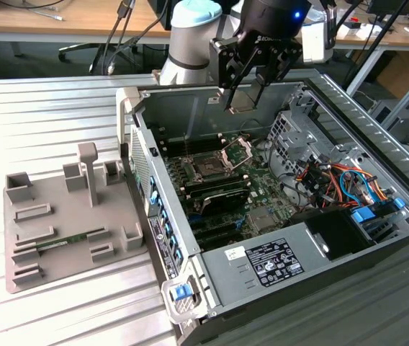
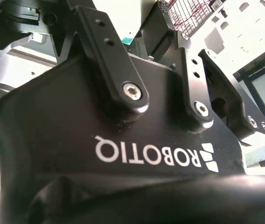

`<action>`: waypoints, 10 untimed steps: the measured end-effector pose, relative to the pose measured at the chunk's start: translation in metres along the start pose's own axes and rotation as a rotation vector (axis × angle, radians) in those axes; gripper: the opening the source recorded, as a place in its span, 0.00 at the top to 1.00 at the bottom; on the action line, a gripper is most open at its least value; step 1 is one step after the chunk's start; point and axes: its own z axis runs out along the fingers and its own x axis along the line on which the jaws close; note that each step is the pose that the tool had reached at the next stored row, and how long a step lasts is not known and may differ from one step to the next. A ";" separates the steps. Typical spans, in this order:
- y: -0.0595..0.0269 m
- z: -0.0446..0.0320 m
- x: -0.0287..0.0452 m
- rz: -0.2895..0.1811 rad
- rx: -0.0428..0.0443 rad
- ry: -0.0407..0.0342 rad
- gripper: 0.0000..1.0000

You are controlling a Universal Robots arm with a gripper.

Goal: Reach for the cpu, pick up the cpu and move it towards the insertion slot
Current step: 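Pick up the cpu and move it towards the insertion slot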

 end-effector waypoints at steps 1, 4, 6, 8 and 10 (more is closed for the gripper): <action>0.0000 0.0000 -0.0002 0.000 0.0000 0.0000 0.45; -0.0001 0.0000 -0.0007 0.000 0.0000 0.0000 0.45; -0.0001 0.0000 -0.0013 0.000 0.0000 0.0000 0.45; -0.0001 0.0001 -0.0017 0.000 0.0000 0.0000 0.45; -0.0002 0.0001 -0.0023 0.000 0.0000 0.0000 0.45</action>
